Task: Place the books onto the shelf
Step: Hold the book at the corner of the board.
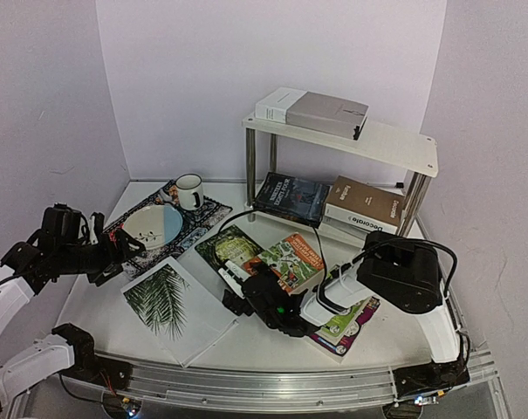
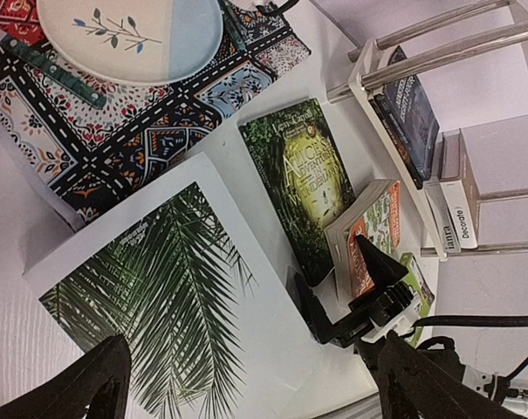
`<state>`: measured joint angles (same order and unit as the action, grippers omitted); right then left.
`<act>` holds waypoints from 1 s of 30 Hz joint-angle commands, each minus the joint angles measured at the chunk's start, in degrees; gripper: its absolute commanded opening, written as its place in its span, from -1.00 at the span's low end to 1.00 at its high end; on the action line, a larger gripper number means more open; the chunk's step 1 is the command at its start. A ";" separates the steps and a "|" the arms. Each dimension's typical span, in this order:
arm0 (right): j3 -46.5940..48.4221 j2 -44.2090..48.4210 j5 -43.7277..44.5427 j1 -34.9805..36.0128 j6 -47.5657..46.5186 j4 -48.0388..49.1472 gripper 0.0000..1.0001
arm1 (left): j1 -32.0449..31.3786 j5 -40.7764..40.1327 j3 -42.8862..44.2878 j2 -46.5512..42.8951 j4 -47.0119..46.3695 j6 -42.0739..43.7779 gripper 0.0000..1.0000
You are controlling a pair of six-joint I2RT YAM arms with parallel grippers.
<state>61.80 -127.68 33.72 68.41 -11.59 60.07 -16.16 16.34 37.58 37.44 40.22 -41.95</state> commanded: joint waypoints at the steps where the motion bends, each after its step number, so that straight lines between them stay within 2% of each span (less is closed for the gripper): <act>1: 1.52 -1.26 -1.89 2.61 -1.05 -5.33 0.97 | 0.08 1.29 -2.98 -3.15 1.17 -5.38 0.99; 7: 3.54 -1.47 -2.92 1.41 1.54 -7.94 0.97 | 0.06 0.28 -4.62 -5.32 4.60 -10.34 0.93; 12: 4.52 -2.21 -4.22 -0.01 2.87 -8.87 0.97 | 0.06 -3.43 -1.85 -3.02 10.69 -10.02 0.95; 20: 6.25 -3.75 -5.01 -2.39 8.73 -14.07 0.97 | 0.07 -3.40 -2.73 -1.38 11.05 -10.83 0.98; 30: 4.96 -2.12 -6.71 -2.74 8.14 -13.04 0.97 | 0.08 -2.49 -3.73 1.29 10.93 -12.09 0.99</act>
<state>67.55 -129.12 29.42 66.28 -5.96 52.53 -16.16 13.74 32.75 37.89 51.03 -52.70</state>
